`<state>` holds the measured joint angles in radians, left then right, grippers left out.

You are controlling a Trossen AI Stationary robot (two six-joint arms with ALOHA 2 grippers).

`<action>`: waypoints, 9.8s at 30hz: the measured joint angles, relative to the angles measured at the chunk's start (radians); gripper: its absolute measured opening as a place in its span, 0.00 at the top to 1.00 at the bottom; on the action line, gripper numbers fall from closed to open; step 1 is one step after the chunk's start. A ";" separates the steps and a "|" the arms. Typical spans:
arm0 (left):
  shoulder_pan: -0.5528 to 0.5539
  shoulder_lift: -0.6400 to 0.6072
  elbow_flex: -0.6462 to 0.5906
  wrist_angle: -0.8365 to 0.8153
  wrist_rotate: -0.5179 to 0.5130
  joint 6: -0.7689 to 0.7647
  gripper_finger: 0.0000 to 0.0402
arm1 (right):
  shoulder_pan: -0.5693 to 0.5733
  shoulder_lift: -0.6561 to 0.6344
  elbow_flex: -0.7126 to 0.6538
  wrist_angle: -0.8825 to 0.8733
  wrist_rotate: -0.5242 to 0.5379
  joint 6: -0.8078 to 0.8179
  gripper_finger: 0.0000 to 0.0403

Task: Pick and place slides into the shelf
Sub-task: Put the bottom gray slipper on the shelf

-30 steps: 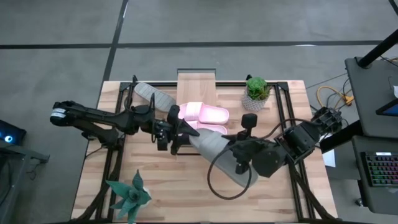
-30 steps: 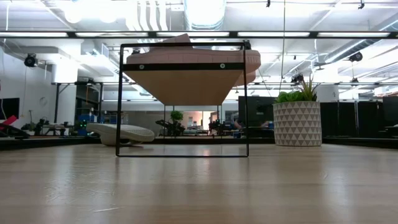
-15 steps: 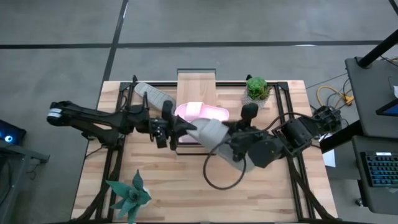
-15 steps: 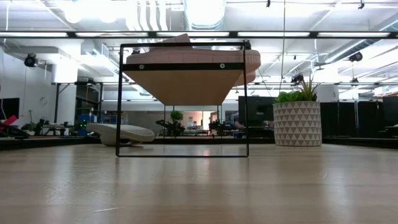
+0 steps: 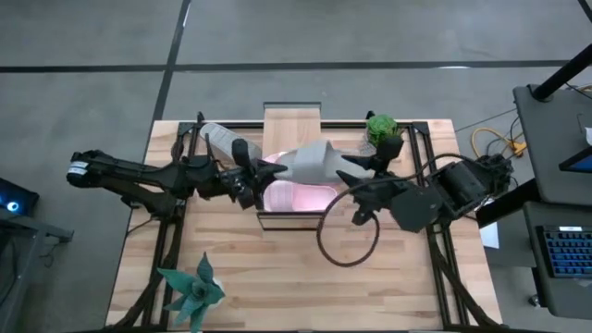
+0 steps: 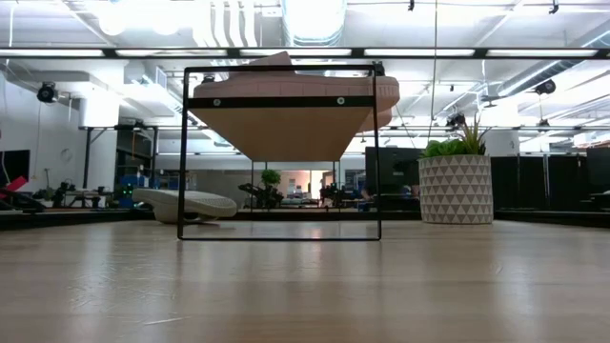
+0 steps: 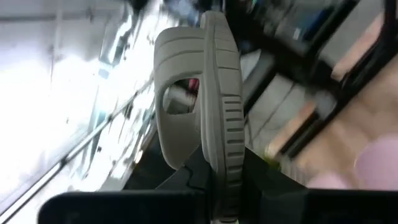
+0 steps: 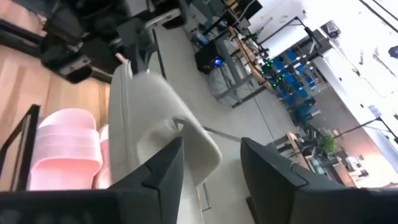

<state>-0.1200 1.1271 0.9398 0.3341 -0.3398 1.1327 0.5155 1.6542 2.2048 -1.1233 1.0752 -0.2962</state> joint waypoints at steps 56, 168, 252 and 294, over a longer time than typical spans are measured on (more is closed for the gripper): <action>-0.006 0.030 0.028 0.003 -0.087 -0.003 0.97 | -0.186 0.082 -0.010 -0.388 -0.084 -0.023 0.50; -0.056 0.087 0.134 -0.142 -0.288 -0.017 1.00 | -0.306 -0.363 -0.861 0.586 -0.452 -0.438 0.57; -0.044 -0.027 0.141 -0.247 -0.415 -0.106 0.53 | -0.357 -0.137 -0.708 0.865 -0.596 -0.742 0.92; -0.038 0.007 -0.043 0.128 0.012 -0.128 0.48 | -0.359 -0.442 -1.106 1.583 -1.396 -0.613 0.93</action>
<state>-0.1581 1.1337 0.8965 0.4618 -0.3283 1.0042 0.1562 1.2121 1.0988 0.4599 -0.3210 -0.9095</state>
